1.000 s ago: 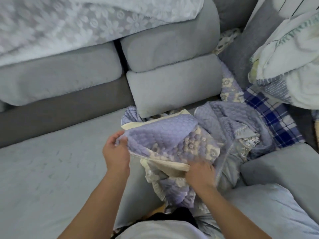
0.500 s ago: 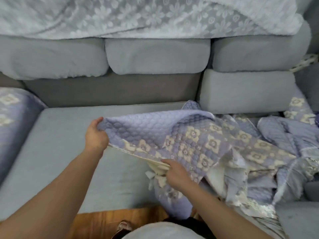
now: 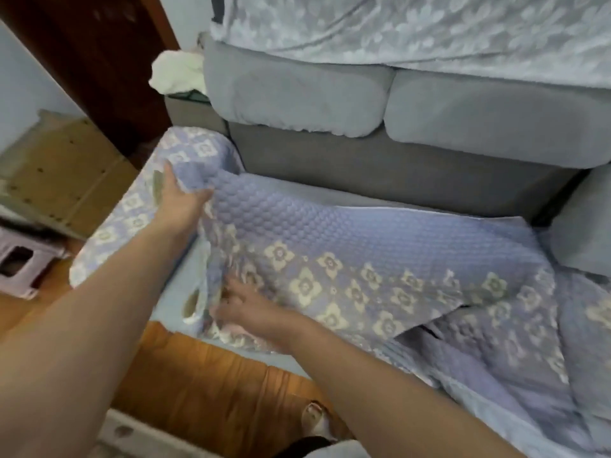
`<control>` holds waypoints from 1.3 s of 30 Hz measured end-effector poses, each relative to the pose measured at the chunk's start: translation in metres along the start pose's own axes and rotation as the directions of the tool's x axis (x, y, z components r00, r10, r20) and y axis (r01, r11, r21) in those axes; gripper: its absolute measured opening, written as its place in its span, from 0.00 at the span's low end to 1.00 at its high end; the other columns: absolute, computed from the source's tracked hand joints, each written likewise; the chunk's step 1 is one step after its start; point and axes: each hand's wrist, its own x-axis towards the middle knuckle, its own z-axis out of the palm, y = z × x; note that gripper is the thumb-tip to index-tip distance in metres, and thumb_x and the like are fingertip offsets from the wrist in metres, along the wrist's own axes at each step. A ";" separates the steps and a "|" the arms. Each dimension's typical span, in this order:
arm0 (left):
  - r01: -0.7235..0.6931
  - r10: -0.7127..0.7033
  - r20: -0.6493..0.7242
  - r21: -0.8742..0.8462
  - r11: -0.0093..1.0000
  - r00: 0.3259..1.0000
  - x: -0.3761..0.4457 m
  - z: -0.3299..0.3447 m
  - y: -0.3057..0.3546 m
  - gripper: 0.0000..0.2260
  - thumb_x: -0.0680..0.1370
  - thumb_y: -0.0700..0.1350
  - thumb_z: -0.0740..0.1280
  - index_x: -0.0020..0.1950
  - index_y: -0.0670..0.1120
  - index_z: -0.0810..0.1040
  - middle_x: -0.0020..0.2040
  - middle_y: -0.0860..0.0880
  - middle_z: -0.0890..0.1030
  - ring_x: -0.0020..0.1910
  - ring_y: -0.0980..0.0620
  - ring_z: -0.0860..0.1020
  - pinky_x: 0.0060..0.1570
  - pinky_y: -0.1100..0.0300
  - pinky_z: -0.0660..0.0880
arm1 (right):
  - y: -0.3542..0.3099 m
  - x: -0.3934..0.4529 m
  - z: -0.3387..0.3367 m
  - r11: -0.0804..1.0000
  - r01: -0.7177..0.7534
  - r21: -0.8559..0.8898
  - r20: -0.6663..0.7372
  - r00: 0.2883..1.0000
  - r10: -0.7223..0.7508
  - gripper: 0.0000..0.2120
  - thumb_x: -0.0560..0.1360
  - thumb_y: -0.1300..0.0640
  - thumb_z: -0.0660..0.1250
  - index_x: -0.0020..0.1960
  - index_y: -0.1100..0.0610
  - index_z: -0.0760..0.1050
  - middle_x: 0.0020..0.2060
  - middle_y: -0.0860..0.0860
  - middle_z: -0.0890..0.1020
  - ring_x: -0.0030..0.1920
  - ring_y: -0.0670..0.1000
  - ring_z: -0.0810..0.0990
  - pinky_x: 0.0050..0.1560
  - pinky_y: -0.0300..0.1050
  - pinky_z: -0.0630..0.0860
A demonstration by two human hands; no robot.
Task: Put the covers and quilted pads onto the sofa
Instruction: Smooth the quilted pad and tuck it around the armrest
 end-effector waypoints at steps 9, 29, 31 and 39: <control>0.508 -0.587 0.037 0.458 0.729 0.809 -0.094 0.034 -0.169 0.30 0.80 0.43 0.66 0.81 0.51 0.60 0.63 0.33 0.78 0.48 0.34 0.81 0.38 0.50 0.77 | 0.125 -0.032 -0.183 0.790 -0.593 -0.153 -0.476 0.745 0.467 0.24 0.82 0.55 0.62 0.77 0.54 0.64 0.69 0.55 0.71 0.62 0.57 0.75 0.61 0.52 0.75; 0.484 -0.625 -0.027 0.659 0.575 0.780 0.163 0.026 -0.316 0.21 0.82 0.46 0.60 0.75 0.43 0.66 0.60 0.40 0.78 0.53 0.43 0.79 0.49 0.54 0.77 | 0.087 0.280 -0.283 0.654 -0.666 -0.360 -0.602 0.701 0.383 0.16 0.81 0.59 0.61 0.65 0.65 0.76 0.62 0.61 0.79 0.61 0.59 0.79 0.64 0.52 0.75; 0.459 -0.580 -0.092 0.714 0.529 0.810 0.227 0.030 -0.354 0.19 0.82 0.45 0.59 0.71 0.40 0.69 0.65 0.35 0.75 0.62 0.37 0.77 0.59 0.50 0.75 | 0.096 0.338 -0.303 0.631 -0.681 -0.371 -0.625 0.686 0.372 0.20 0.81 0.58 0.61 0.72 0.60 0.70 0.70 0.58 0.73 0.68 0.58 0.73 0.69 0.48 0.70; 0.662 -0.711 -0.104 0.479 0.577 0.695 0.331 0.043 -0.432 0.18 0.75 0.48 0.74 0.56 0.36 0.77 0.50 0.34 0.81 0.50 0.34 0.81 0.49 0.48 0.78 | 0.125 0.510 -0.365 0.660 -0.693 -0.288 -0.820 0.535 0.204 0.33 0.74 0.46 0.64 0.75 0.39 0.54 0.54 0.62 0.81 0.51 0.62 0.82 0.49 0.55 0.82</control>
